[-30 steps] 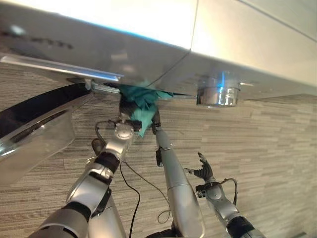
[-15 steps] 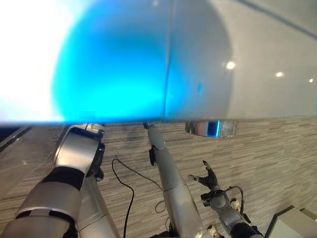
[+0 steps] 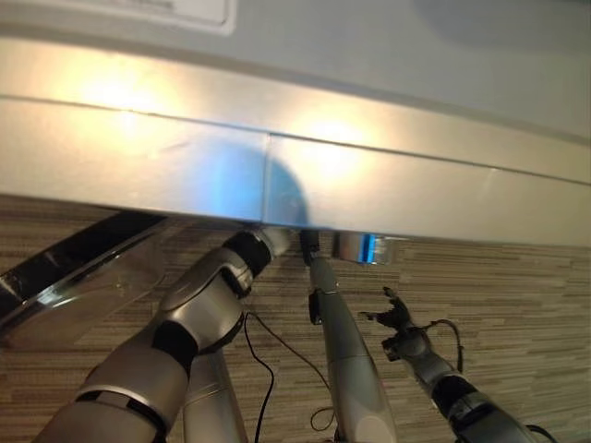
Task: Grab the laundry basket,head to the washer,open it,put in the laundry and shut it.
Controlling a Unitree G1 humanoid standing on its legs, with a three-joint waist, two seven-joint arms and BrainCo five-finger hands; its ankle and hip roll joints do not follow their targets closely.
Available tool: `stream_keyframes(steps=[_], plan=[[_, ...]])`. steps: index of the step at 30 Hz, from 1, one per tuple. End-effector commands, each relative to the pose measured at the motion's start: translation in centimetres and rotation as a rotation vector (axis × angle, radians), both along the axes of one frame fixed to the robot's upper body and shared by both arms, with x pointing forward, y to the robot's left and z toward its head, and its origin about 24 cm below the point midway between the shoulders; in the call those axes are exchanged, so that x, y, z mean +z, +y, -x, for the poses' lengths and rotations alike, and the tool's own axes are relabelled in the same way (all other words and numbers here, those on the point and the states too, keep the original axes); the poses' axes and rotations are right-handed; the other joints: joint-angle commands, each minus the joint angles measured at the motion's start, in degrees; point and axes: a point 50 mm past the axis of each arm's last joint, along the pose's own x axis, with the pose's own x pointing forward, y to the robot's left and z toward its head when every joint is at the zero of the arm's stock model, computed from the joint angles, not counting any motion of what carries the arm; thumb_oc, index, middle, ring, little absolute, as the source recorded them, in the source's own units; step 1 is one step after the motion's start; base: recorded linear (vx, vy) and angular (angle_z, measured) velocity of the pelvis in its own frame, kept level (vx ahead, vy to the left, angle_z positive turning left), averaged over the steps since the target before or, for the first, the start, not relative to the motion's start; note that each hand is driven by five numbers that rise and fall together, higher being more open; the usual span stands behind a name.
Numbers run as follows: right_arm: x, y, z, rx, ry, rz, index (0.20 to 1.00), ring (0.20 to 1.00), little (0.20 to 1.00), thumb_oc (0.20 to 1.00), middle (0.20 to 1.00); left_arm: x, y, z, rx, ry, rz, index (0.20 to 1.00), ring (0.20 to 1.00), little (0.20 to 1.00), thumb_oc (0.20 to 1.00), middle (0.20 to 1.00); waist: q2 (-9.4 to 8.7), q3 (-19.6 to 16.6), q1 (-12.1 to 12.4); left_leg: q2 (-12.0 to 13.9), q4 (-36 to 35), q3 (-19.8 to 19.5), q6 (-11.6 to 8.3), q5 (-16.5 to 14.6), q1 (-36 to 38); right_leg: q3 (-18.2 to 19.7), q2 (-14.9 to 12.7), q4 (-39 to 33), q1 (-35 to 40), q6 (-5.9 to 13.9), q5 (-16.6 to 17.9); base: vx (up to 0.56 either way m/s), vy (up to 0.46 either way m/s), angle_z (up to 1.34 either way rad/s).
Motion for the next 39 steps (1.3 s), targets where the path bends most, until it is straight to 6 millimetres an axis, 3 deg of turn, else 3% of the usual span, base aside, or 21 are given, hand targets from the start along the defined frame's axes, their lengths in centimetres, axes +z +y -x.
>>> stream_keyframes(steps=[1,2,3,4,6,8,9,10,12,13,16,20,22,23,25,27,29,32,35,38,39], plan=[[-1.9,-2.8,3.3,-0.092,0.091,0.036,1.0,1.0,1.0,1.0,1.0,2.6,2.7,-1.3,0.052,-0.105,-0.027,1.0,1.0,1.0,1.0,1.0,0.26,-1.06,-1.43,1.75,-3.37,-2.28,0.22,0.28,4.48,-0.98,-2.13,-6.31,5.39,1.46,-3.39,-0.01,0.016,0.11],[-2.1,-2.8,3.4,-0.09,0.103,0.044,1.0,1.0,1.0,1.0,1.0,1.6,2.9,-0.8,0.028,-0.074,-0.003,1.0,1.0,1.0,1.0,1.0,0.23,-1.04,-0.97,1.79,-3.46,-2.34,0.19,0.24,5.29,-1.29,-2.29,-6.37,6.41,1.46,-3.43,-0.02,0.01,0.08],[-2.8,-3.0,4.2,-0.086,0.152,0.056,1.0,1.0,1.0,1.0,1.0,-1.3,3.9,0.5,-0.012,0.006,0.032,1.0,1.0,1.0,1.0,1.0,-0.18,-0.92,-0.21,1.83,-3.74,-2.48,0.09,0.2,7.82,-2.1,-2.82,-6.81,9.82,1.4,-3.48,-0.03,0.003,0.07],[-2.8,-3.0,4.3,-0.085,0.153,0.056,1.0,1.0,1.0,1.0,1.0,-1.4,4.0,0.5,-0.012,0.008,0.032,1.0,1.0,1.0,1.0,1.0,-0.27,-0.84,-0.24,1.82,-3.83,-2.46,0.09,0.2,8.08,-2.1,-2.82,-6.9,10.08,1.41,-3.46,-0.03,-0.003,0.04],[-3.4,-3.4,4.9,-0.096,0.193,0.068,1.0,1.0,1.0,1.0,1.0,-4.3,5.5,1.5,-0.009,0.092,0.063,1.0,1.0,1.0,1.0,1.0,-0.75,-0.69,0.46,1.78,-4.94,-2.43,-0.06,0.38,11.38,-2.94,-3.39,-7.23,13.44,1.45,-3.35,-0.03,0.022,0.07],[-4.1,-3.9,5.9,-0.079,0.251,0.093,1.0,1.0,1.0,1.0,1.0,-8.7,7.1,3.2,-0.002,0.224,0.041,1.0,1.0,1.0,1.0,1.0,-1.19,-0.85,1.56,1.73,-6.7,-2.45,-0.23,0.4,16.61,-3.82,-3.93,-7.49,18.61,1.47,-3.68,0.0,0.034,0.12],[-4.1,-3.9,5.9,-0.079,0.252,0.093,1.0,1.0,1.0,1.0,1.0,-8.7,7.1,3.2,-0.002,0.224,0.041,1.0,1.0,1.0,1.0,1.0,-1.29,-0.69,1.57,1.72,-6.86,-2.39,-0.24,0.42,16.98,-3.79,-3.94,-7.56,18.9,1.47,-3.68,0.05,0.018,0.12],[-4.6,-4.3,6.6,-0.072,0.301,0.102,1.0,1.0,1.0,1.0,1.0,-11.5,8.3,4.5,0.013,0.328,0.033,1.0,1.0,1.0,1.0,1.0,-1.36,-0.95,2.49,1.92,-7.27,-2.41,-0.28,0.11,20.64,-4.5,-4.3,-7.47,23.2,1.47,-4.33,0.04,0.006,0.08],[-4.9,-4.4,7.0,-0.071,0.321,0.104,1.0,1.0,1.0,1.0,1.0,-12.3,8.7,5.2,0.007,0.36,0.024,1.0,1.0,1.0,1.0,1.0,-1.36,-0.72,2.9,2.0,-7.26,-2.34,-0.25,-0.18,22.5,-4.84,-4.4,-7.4,25.25,1.43,-4.76,0.07,0.045,0.08],[-5.5,-5.0,8.2,-0.102,0.369,0.09,1.0,1.0,1.0,1.0,1.0,-13.9,10.6,6.8,0.022,0.414,0.037,1.0,1.0,1.0,1.0,1.0,-1.31,-0.45,3.98,1.89,-7.45,-2.0,-0.02,-1.27,27.4,-5.29,-4.66,-7.2,30.12,1.67,-5.51,0.09,0.073,0.09],[-6.1,-5.2,9.2,-0.178,0.401,0.023,1.0,1.0,1.0,1.0,1.0,-16.4,11.9,9.0,0.047,0.524,0.061,1.0,1.0,1.0,1.0,1.0,-1.54,0.43,4.88,0.79,-8.01,-1.03,1.27,-3.06,35.03,-4.93,-5.11,-7.2,36.76,2.11,-6.03,0.08,0.12,-0.06],[-7.0,-6.5,11.9,-0.262,0.466,0.0,1.0,1.0,1.0,1.0,1.0,-16.7,15.2,10.4,0.114,0.535,0.065,1.0,1.0,1.0,1.0,1.0,-0.94,0.77,5.51,-1.46,-9.07,0.0,3.38,-5.2,41.84,-3.95,-6.83,-8.56,42.24,3.3,-4.52,0.05,0.203,-0.06],[-7.2,-7.0,12.8,-0.298,0.484,-0.008,1.0,1.0,1.0,1.0,1.0,-16.8,16.5,10.9,0.145,0.537,0.057,1.0,1.0,1.0,1.0,1.0,-1.09,0.35,5.41,-3.21,-10.14,0.41,4.16,-5.0,43.5,-3.42,-7.83,-9.42,43.02,3.89,-2.69,0.0,0.253,-0.08],[-7.8,-7.8,15.2,-0.387,0.538,-0.05,1.0,1.0,1.0,1.0,1.0,-17.8,19.5,12.5,0.235,0.574,0.046,1.0,1.0,1.0,1.0,1.0,-0.19,-2.72,5.41,-6.49,-13.69,1.89,5.91,-5.44,47.31,-2.66,-9.81,-11.37,43.41,5.69,3.02,-0.01,0.246,-0.13],[-7.9,-7.6,15.5,-0.398,0.54,-0.074,1.0,1.0,1.0,1.0,1.0,-18.5,21.0,13.3,0.303,0.595,0.068,1.0,1.0,1.0,1.0,1.0,0.98,-3.77,5.67,-6.71,-17.41,3.55,6.44,-3.4,49.63,-5.59,-10.74,-10.1,41.78,5.9,5.64,-0.07,0.321,-0.35],[-7.9,-7.7,15.7,-0.379,0.545,-0.063,1.0,1.0,1.0,1.0,1.0,-19.0,22.0,14.2,0.347,0.612,0.071,1.0,1.0,1.0,1.0,1.0,2.72,-4.64,6.59,-6.28,-23.18,4.87,6.58,-0.02,52.63,-11.56,-10.77,-5.79,42.71,5.06,1.23,-0.12,0.245,-0.51],[-8.0,-7.6,15.8,-0.37,0.55,-0.063,1.0,1.0,1.0,1.0,1.0,-19.2,21.9,14.3,0.352,0.624,0.082,1.0,1.0,1.0,1.0,1.0,2.9,-5.26,6.81,-6.6,-25.98,5.1,6.85,2.08,53.54,-12.74,-10.46,-3.35,43.18,4.47,-0.29,-0.11,0.125,-0.45],[-8.5,-7.0,17.1,-0.351,0.594,-0.068,1.0,1.0,1.0,1.0,1.0,-20.7,21.9,15.3,0.408,0.691,0.144,1.0,1.0,1.0,1.0,1.0,3.76,-8.35,9.35,-6.78,-32.68,6.54,7.68,6.94,55.74,-16.29,-6.26,3.64,49.43,2.66,-8.46,-0.17,0.115,-0.36],[-8.7,-6.2,16.9,-0.301,0.597,-0.064,1.0,1.0,1.0,1.0,1.0,-21.5,21.4,15.9,0.419,0.732,0.18,1.0,1.0,1.0,1.0,1.0,2.82,-11.09,11.72,-7.38,-34.16,8.17,7.69,9.29,55.03,-18.14,-3.74,4.44,55.4,1.96,-12.29,-0.15,-0.01,-0.26],[-8.3,-6.7,16.4,-0.263,0.579,-0.074,1.0,1.0,1.0,1.0,1.0,-22.1,21.6,16.4,0.44,0.76,0.2,1.0,1.0,1.0,1.0,1.0,1.46,-12.48,13.12,-7.26,-34.09,9.17,7.55,10.63,53.79,-18.0,-2.07,4.68,57.84,1.93,-13.1,-0.22,-0.138,-0.16],[-8.1,-5.1,13.8,-0.156,0.555,-0.036,1.0,1.0,1.0,1.0,1.0,-22.3,20.9,16.7,0.437,0.766,0.215,1.0,1.0,1.0,1.0,1.0,0.3,-13.59,17.1,-6.35,-33.17,10.73,6.64,11.83,51.61,-19.91,-0.91,-0.26,63.13,-0.16,-19.54,-0.29,-0.277,-0.34]])
